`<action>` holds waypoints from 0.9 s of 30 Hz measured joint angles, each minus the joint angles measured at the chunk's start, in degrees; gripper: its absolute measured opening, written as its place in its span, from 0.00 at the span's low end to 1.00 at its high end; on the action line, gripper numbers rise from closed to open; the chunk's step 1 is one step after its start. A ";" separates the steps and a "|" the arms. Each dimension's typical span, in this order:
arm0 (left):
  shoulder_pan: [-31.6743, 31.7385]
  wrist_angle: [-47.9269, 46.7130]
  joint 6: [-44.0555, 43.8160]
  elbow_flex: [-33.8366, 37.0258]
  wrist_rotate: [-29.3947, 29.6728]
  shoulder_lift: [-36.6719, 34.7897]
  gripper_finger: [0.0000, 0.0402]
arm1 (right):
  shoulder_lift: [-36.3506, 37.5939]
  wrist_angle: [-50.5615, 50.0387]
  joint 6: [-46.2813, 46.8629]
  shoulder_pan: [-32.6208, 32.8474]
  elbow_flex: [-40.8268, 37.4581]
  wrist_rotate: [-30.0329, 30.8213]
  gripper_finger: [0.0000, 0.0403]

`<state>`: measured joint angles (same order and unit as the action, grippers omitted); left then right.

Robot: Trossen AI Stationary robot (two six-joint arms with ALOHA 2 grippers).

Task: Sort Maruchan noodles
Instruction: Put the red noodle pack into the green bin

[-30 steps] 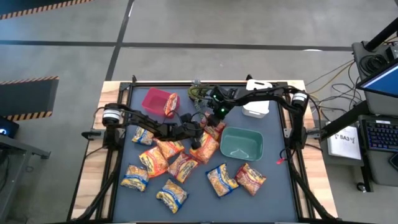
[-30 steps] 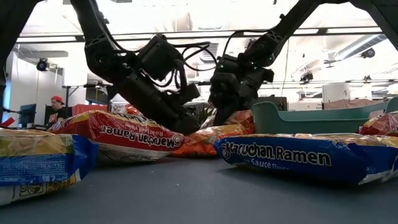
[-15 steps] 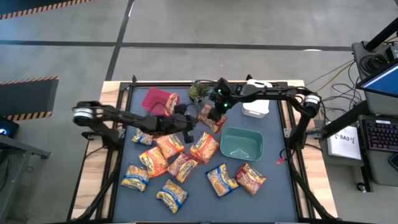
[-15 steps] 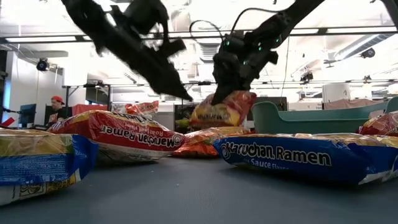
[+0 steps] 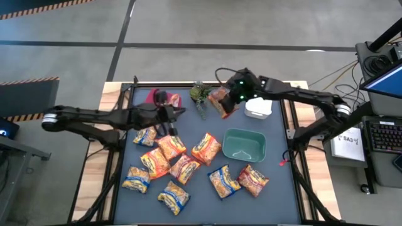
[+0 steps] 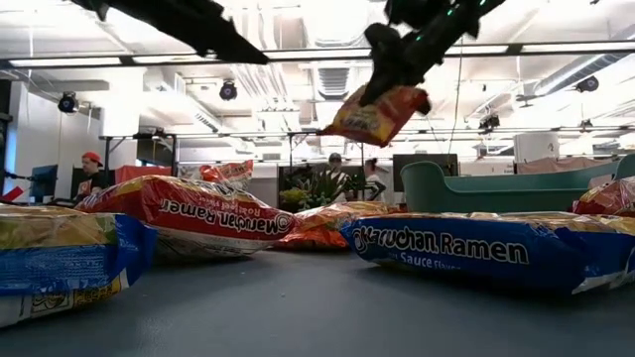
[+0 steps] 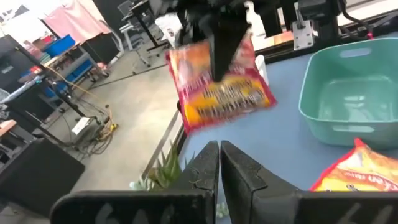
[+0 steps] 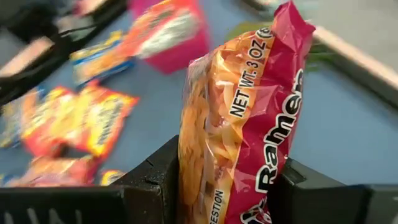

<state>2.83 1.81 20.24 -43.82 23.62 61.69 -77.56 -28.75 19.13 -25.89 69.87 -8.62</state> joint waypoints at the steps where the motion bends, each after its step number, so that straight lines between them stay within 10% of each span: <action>1: 0.00 -0.84 -0.38 0.12 0.00 -1.06 0.00 | 1.17 -1.63 0.65 0.00 0.00 2.28 0.35; 10: 0.00 -5.44 -2.49 2.37 0.41 -4.93 0.00 | 8.83 -18.50 8.03 -3.40 0.00 20.55 0.35; 27: 0.00 -5.33 -1.89 2.87 1.41 -4.68 0.00 | 5.71 -33.39 23.99 -10.70 -0.53 30.98 0.35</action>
<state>2.83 -3.52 18.35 -40.95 25.03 57.01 -71.85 -62.14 43.12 -36.59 69.34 22.36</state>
